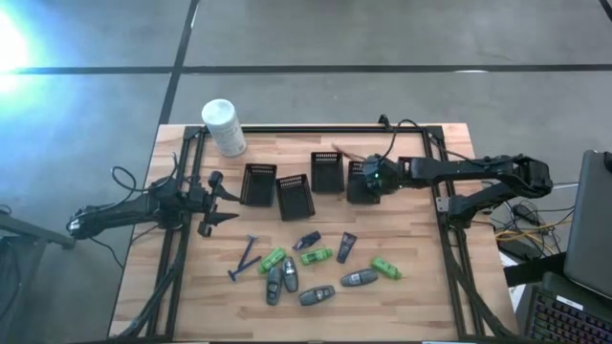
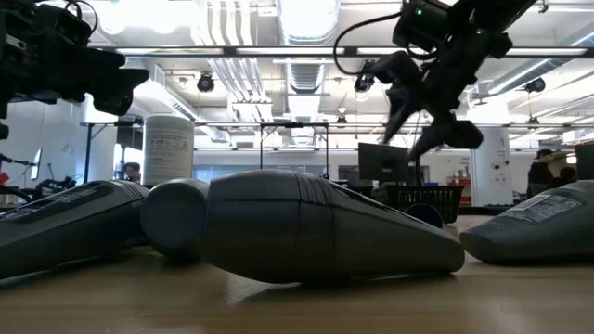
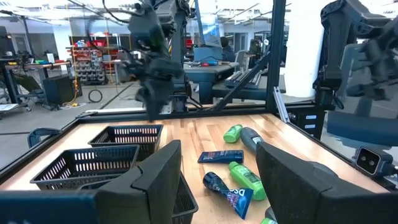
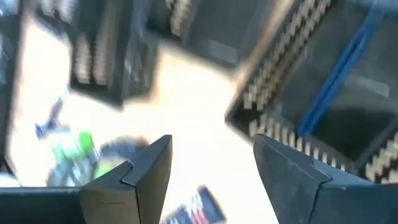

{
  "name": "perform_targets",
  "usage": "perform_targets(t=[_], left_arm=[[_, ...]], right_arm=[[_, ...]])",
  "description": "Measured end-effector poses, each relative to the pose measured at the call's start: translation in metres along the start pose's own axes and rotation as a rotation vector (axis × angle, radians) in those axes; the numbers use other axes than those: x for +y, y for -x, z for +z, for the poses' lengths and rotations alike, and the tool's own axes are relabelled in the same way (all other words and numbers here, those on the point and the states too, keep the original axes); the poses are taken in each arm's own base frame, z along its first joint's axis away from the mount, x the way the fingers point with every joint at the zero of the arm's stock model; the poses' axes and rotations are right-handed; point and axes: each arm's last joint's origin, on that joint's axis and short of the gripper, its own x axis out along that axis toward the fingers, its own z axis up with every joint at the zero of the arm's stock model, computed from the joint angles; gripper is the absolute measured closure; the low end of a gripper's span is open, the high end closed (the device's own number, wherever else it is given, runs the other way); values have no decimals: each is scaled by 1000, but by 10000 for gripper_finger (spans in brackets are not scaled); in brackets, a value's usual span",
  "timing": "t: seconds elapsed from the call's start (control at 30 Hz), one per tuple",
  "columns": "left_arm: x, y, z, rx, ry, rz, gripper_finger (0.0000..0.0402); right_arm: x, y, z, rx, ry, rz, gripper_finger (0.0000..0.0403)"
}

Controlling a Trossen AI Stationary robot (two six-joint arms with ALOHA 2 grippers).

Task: Pick & Place Travel size toiletries
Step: Put the right shampoo bottle into the middle right bin

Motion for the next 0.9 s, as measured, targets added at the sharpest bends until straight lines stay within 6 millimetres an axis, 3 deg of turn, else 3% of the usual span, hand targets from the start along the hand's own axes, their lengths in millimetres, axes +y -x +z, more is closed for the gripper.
perform_targets(t=[0.2, 0.47, 0.7, 0.9], left_arm=[[0, 0, 0, 0, 0, 0, 188], [0, 0, 0, 0, 0, 0, 188], [0, 0, 0, 0, 0, 0, 188], [0, 0, 0, 0, 0, 0, 188]], right_arm=[[8, 1, -41, 193, 99, -79, 194], [16, 11, -107, 264, 200, -204, 187], [16, 23, -167, 297, 293, -212, 128], [8, 18, -197, 324, 419, -279, 55]])
